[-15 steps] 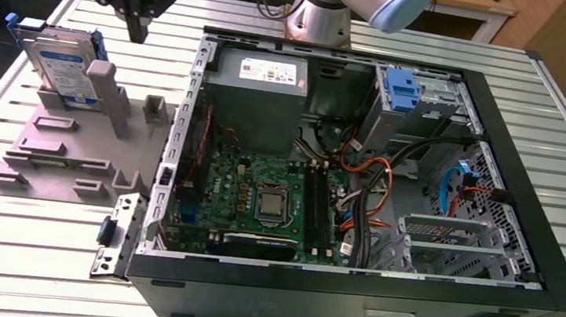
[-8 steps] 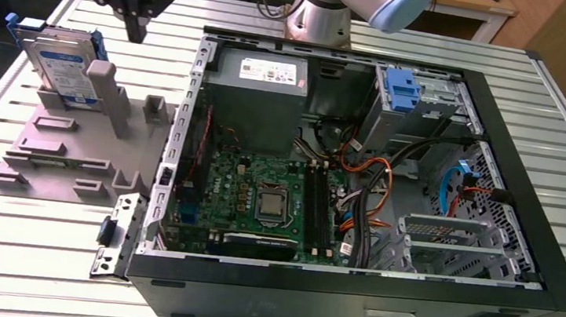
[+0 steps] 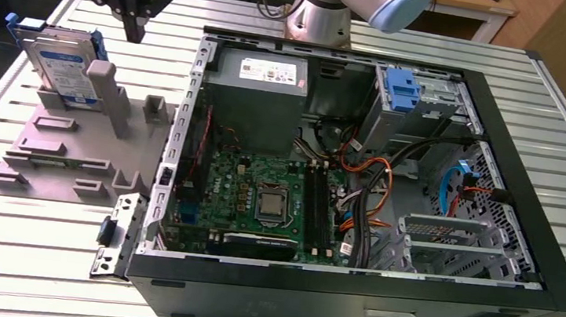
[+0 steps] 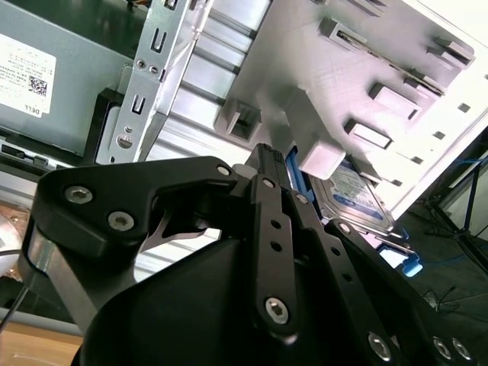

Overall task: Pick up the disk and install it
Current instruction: 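Reach for the disk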

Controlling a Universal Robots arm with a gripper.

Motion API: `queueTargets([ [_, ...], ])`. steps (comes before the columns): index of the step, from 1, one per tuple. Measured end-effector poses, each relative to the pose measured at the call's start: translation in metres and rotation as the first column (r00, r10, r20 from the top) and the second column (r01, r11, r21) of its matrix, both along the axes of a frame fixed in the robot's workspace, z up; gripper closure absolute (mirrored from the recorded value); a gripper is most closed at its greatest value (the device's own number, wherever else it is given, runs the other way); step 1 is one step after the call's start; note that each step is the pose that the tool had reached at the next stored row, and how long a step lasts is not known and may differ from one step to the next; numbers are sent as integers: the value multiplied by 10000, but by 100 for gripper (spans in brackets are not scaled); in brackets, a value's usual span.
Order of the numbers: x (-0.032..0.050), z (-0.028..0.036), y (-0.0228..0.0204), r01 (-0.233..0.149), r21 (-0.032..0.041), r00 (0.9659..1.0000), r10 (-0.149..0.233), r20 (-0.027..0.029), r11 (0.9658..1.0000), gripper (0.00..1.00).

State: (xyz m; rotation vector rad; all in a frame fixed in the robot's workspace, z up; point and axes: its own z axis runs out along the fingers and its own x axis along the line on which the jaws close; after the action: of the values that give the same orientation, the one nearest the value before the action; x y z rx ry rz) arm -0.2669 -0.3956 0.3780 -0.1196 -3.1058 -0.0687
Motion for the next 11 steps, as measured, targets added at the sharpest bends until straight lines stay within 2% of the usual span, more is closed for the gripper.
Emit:
queueTargets([
  [11,-18,0,0,1,24,10000,-1,0,10000,89],
])
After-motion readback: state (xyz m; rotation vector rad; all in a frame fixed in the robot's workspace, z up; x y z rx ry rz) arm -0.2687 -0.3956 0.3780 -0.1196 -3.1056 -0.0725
